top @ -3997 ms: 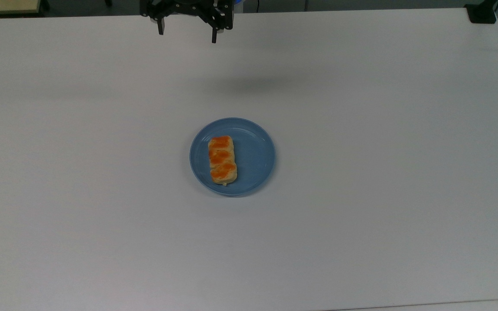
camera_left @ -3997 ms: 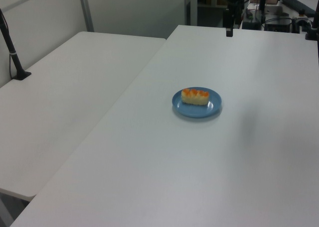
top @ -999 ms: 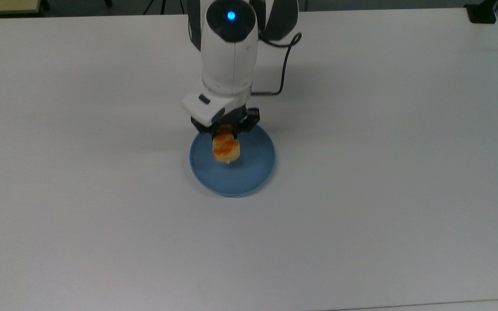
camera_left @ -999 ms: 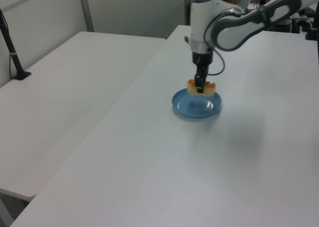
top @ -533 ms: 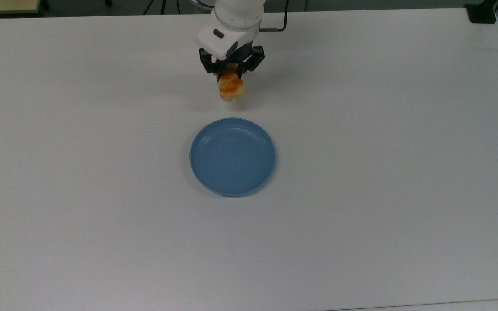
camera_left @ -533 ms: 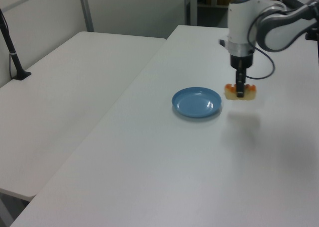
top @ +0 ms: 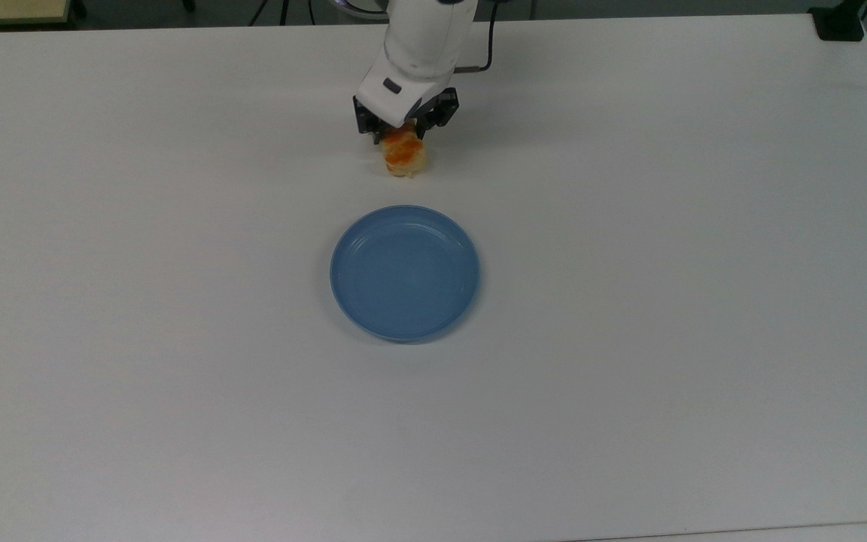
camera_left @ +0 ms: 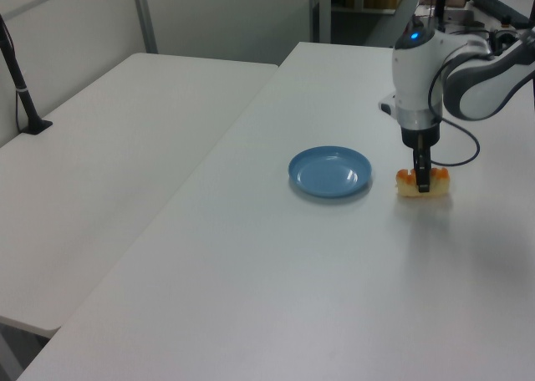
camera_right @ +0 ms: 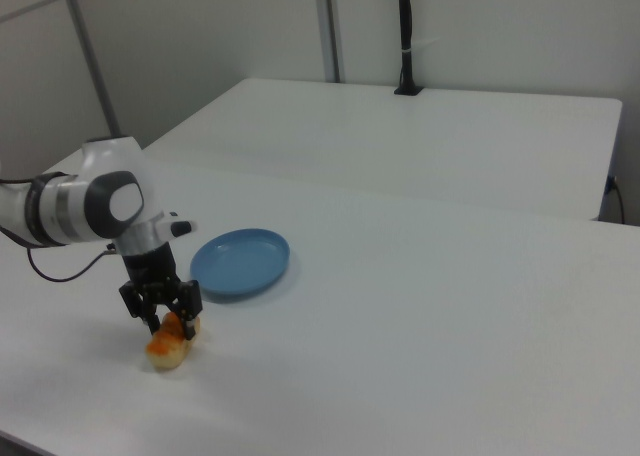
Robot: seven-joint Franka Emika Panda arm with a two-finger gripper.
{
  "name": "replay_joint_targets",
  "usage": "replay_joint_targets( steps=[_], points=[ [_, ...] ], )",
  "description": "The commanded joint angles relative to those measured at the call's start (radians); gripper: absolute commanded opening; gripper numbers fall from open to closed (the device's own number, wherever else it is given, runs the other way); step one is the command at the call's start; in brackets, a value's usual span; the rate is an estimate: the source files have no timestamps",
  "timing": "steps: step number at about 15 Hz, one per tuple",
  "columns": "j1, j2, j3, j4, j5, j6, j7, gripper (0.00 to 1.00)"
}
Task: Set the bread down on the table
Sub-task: 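Lower the bread onto the table, open the gripper and raise it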
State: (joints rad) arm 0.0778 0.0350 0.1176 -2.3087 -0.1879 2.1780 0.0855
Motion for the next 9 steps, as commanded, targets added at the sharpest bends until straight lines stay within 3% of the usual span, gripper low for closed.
replay_joint_targets(
  steps=[1, 3, 6, 9],
  points=[
    [-0.036, 0.005, -0.006, 0.026, -0.028, -0.001, -0.026, 1.00],
    [-0.038, 0.000, -0.007, 0.113, -0.025, -0.129, -0.030, 1.00],
    [-0.023, 0.000, -0.006, 0.338, 0.002, -0.373, -0.023, 1.00],
    [-0.004, -0.003, -0.003, 0.472, 0.051, -0.492, -0.020, 1.00]
  ],
)
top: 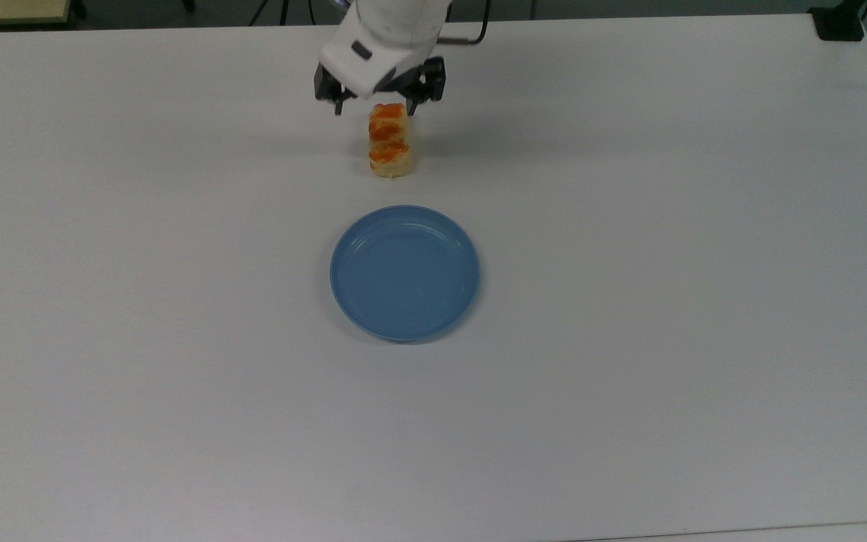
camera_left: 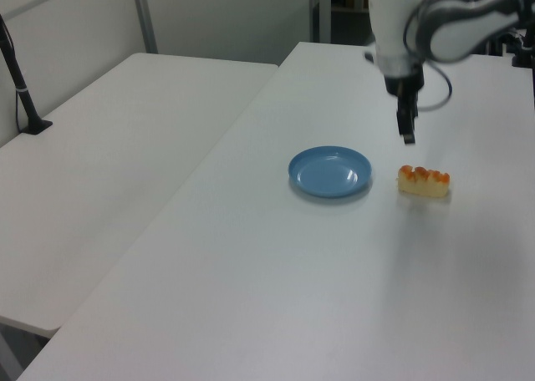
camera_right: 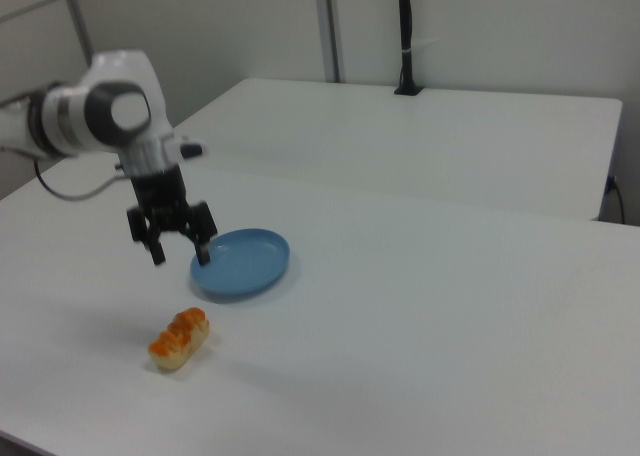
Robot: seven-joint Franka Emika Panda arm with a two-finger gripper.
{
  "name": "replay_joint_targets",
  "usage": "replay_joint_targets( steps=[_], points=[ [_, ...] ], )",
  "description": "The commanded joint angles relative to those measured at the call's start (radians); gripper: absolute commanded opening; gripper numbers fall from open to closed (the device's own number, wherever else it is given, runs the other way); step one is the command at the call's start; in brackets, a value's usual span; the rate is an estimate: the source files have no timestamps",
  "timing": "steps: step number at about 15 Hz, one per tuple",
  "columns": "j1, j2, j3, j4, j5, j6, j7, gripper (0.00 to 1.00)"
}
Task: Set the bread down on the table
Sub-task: 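Lower the bread onto the table, open the gripper and raise it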
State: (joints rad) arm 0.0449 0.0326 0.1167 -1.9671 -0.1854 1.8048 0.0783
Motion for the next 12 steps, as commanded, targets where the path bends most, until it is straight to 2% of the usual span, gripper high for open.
replay_joint_targets(
  steps=[1, 6, 9, 12],
  points=[
    [0.042, -0.003, -0.003, 0.166, 0.058, -0.140, -0.006, 1.00],
    [0.035, -0.043, -0.020, 0.258, 0.138, -0.151, -0.002, 1.00],
    [0.032, -0.063, -0.083, 0.266, 0.156, -0.150, 0.112, 1.00],
    [0.032, -0.066, -0.115, 0.266, 0.150, -0.153, 0.100, 1.00]
  ],
)
